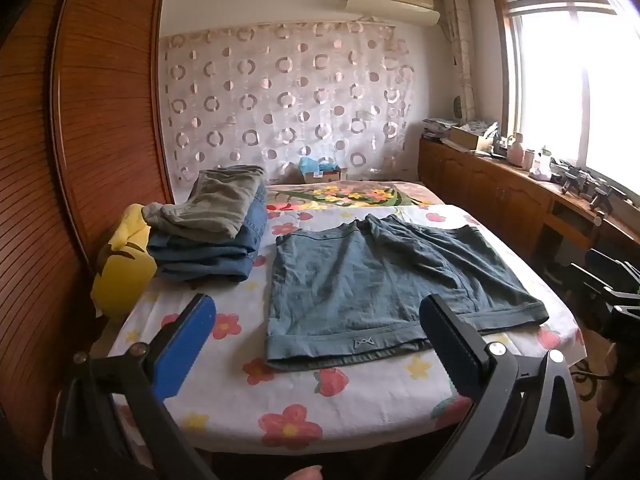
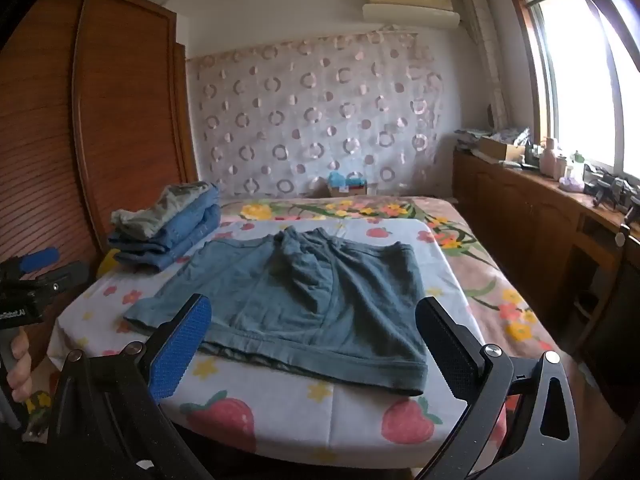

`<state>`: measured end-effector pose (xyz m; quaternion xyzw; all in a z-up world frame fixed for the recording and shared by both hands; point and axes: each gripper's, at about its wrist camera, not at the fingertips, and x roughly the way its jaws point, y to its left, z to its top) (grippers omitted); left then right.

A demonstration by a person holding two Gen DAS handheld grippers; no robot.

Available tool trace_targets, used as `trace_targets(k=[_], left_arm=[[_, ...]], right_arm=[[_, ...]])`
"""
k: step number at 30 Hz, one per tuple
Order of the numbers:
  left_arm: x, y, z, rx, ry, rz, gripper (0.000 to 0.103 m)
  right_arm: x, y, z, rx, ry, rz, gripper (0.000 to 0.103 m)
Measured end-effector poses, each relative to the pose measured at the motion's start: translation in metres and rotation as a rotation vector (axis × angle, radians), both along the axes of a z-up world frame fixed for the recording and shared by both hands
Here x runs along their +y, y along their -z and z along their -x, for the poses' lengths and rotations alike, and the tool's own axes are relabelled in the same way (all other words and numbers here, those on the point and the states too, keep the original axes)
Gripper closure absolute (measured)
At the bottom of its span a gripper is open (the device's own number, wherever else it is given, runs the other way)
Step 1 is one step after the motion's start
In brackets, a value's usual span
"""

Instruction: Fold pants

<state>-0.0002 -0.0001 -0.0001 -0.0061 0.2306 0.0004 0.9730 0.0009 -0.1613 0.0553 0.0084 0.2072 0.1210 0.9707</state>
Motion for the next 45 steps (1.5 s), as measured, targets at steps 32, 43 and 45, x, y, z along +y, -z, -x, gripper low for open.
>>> trace_targets(k=[32,43,45], left_arm=[[0.0001,-0.0002,-0.0001,0.004,-0.004,-0.006,0.001],[0.0001,-0.0002,-0.0001,0.004,-0.004,-0.006,0.001],[0.0001,-0.0002,-0.0001,0.004,-0.003,-0.006,0.001]], right_arm=[[0.0005,-0.0004,-0.0019,0.009,0.004,-0.004,0.000],[0.0005,-0.0005,-0.0015,0.009,0.005,-0.004,0.000],[0.0002,-0.0006,-0.0014,0.010,0.004,-0.004,0.000]])
